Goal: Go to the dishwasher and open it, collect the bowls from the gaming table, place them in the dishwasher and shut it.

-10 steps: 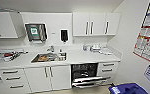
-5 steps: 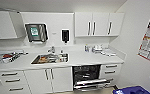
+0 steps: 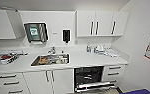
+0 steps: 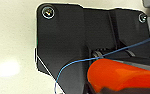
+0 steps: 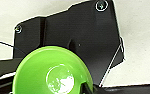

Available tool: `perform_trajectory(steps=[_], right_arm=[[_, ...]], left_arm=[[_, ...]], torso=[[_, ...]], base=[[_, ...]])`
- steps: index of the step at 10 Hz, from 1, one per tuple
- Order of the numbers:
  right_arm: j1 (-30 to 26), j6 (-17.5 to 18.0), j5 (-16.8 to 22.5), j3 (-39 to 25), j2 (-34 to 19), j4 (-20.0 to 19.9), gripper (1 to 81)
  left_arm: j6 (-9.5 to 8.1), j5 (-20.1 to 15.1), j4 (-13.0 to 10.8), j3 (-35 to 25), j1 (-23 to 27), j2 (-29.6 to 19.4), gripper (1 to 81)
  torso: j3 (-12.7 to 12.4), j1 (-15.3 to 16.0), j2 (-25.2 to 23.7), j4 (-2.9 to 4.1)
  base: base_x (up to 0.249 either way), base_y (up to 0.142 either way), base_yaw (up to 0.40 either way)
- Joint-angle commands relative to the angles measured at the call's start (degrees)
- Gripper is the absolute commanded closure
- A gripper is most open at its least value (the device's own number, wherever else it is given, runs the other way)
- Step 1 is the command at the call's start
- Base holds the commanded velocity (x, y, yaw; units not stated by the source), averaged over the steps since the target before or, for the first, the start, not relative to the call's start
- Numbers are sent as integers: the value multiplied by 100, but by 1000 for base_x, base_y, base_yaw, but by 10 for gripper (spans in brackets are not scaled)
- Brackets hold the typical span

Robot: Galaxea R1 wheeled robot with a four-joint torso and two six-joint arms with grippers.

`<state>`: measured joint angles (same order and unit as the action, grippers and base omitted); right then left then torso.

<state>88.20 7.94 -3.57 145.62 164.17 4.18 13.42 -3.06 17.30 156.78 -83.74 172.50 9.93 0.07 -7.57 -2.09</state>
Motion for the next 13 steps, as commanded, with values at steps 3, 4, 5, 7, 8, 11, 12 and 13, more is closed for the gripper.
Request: perform_trajectory(steps=[3, 4, 5, 7, 8, 11, 12, 13], right_arm=[[-157, -20, 322, -26, -84, 39, 811], [-157, -20, 313, -26, -84, 39, 811], [-157, -20, 313, -26, -84, 39, 811], [-149, -20, 304, -26, -84, 39, 811], [-140, -20, 296, -26, -92, 30, 811], [-166, -11, 313, -26, -75, 13, 811], [-166, -11, 313, -26, -75, 13, 811], [-157, -11, 304, -26, -75, -14, 811]], left_arm=[[11, -397, -34, -7, 230, 4, 811], [11, -397, -34, -7, 230, 4, 811], [11, -397, -34, -7, 230, 4, 811], [11, -397, -34, -7, 230, 4, 811], [11, -397, -34, -7, 222, 4, 811], [11, -397, -34, -7, 221, 4, 811], [12, -397, -34, -7, 230, -4, 811], [11, -397, -42, -7, 221, -4, 811]], torso=[[-2, -7, -5, 0], [-4, -7, -7, 0], [-4, -7, -9, 0], [-4, -7, -9, 0], [-4, -7, -9, 0], [-4, -7, -9, 0], [-4, -7, -9, 0], [-4, -7, -9, 0]], base=[[127, 21, 0], [126, 0, 0], [167, 0, 0], [167, 0, 0], [166, 0, 0], [167, 0, 0], [167, 0, 0], [163, 0, 0]])
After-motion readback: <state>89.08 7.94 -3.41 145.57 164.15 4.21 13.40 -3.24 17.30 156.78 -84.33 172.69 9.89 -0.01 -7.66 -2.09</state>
